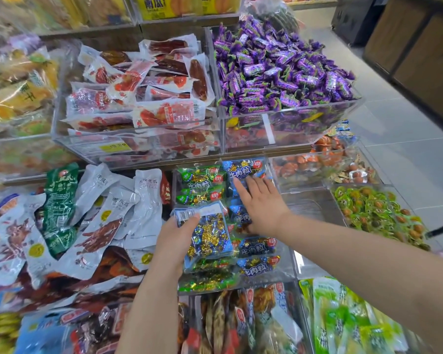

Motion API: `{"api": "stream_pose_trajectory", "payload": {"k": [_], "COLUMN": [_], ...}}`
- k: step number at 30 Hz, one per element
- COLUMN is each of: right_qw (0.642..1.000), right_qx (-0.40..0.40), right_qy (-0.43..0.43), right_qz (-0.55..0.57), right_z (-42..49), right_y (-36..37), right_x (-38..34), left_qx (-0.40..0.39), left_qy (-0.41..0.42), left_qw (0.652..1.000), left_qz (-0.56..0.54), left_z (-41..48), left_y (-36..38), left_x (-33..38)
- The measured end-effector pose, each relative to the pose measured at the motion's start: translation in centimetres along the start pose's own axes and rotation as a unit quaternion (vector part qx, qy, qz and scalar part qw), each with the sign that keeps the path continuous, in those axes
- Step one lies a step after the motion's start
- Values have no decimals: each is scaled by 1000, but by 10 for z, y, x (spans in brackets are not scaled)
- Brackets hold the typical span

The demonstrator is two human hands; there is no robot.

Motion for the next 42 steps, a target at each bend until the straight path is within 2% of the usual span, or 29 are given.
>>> {"api": "stream_pose_trajectory", "payload": {"k": [6, 11, 13, 15, 18, 20, 22, 24, 25, 28, 30, 31, 32, 34, 36, 37, 38, 39, 41, 42], "right_qw": [998, 996, 991, 974, 902, 881, 889, 879, 853, 719, 655, 636, 636, 667, 707, 713, 728, 764, 877, 915], "right_qx": [-44, -73, -78, -16, 109, 151, 192, 210, 192, 86, -2, -42, -70, -79, -6, 21, 26, 14, -36, -49], "right_qy": [-5, -23, -37, -68, -109, -139, -175, -157, -113, 10, 56, 61, 54, 42, 50, 54, 53, 43, 12, 0], "right_qz": [46, 48, 97, 215, 402, 425, 377, 399, 472, 689, 754, 768, 767, 740, 705, 699, 683, 644, 479, 401], "right_z": [26, 14, 5, -14, -51, -71, -84, -94, -99, -103, -101, -101, -102, -103, -102, -100, -99, -98, -94, -92], "right_y": [-7, -11, -18, -24, -33, -44, -52, -57, -60, -63, -61, -60, -60, -60, -64, -64, -65, -68, -73, -73], "right_x": [10, 16, 18, 19, 17, 12, 9, 11, 13, 22, 29, 31, 30, 29, 35, 39, 43, 43, 41, 41], "left_qx": [-12, -17, -39, -76, -101, -132, -170, -192, -190, -139, -172, -200, -217, -204, -183, -172, -163, -160, -166, -158], "left_qy": [9, -15, -34, -43, -61, -81, -92, -82, -71, 25, 101, 108, 107, 108, 108, 109, 113, 117, 140, 163], "left_qw": [1000, 997, 988, 970, 963, 961, 959, 958, 961, 981, 975, 971, 969, 973, 977, 979, 980, 979, 971, 963], "left_qz": [1, -75, -147, -226, -243, -231, -208, -197, -187, -131, -102, -80, -53, -1, 12, 21, 36, 51, 97, 145], "left_z": [0, -7, -8, -11, -20, -28, -36, -45, -47, -53, -56, -54, -53, -50, -47, -46, -44, -42, -39, -37], "left_y": [4, 3, 1, -1, 6, 18, 30, 35, 36, 30, 28, 27, 28, 29, 33, 36, 41, 47, 59, 62], "left_x": [8, 8, 7, 8, 14, 18, 22, 29, 30, 33, 30, 29, 28, 26, 21, 19, 16, 13, 9, 8]}}
Point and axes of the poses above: each hand's wrist, its own z-axis towards the middle knuckle, its own y-axis out of the palm, x = y × z, the point moved 1 cm from there along z, towards the middle knuckle, and after that the axes turned 4 degrees about -x, right-handed, at the moved point
